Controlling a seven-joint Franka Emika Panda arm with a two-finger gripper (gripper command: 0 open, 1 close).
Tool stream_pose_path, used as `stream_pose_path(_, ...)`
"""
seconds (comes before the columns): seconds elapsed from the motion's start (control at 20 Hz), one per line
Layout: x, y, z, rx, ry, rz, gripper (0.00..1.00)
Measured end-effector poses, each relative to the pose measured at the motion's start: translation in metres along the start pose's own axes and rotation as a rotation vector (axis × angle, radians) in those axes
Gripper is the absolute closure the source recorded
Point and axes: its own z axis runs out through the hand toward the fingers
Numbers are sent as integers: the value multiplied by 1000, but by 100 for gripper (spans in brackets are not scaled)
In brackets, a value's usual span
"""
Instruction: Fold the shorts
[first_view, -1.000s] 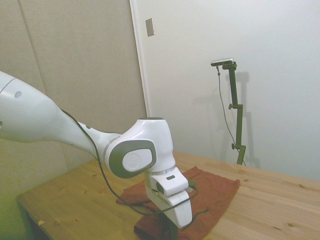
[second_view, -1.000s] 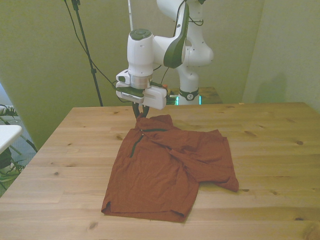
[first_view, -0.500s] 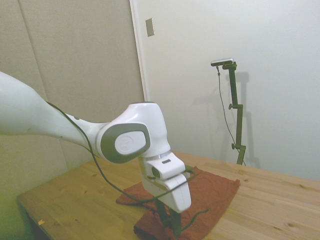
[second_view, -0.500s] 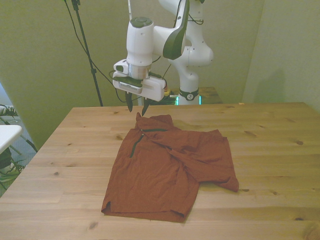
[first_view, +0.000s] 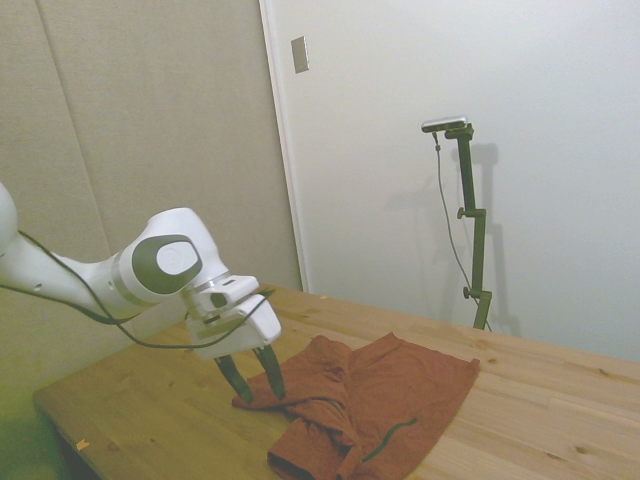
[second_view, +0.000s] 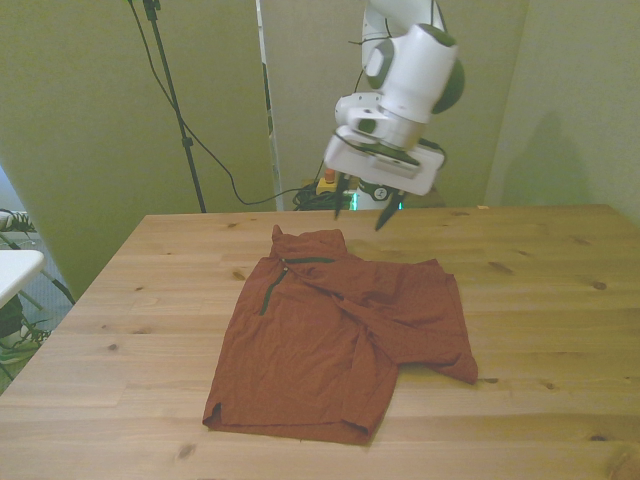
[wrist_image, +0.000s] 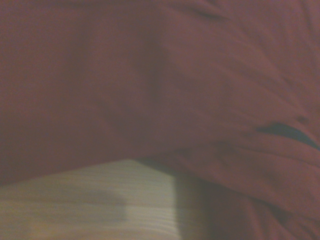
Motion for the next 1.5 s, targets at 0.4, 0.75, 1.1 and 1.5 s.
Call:
stream_pose_path(0.4, -72, -60, 7, 5, 355, -320, 0)
stream_pose_path(0.75, -110, -84, -5, 33, 431, -407, 0)
stream_pose_path(1.1, -120, -84, 3, -6, 444, -416, 0)
stream_pose_path(1.5, -105, -75, 27, -35, 419, -401, 0)
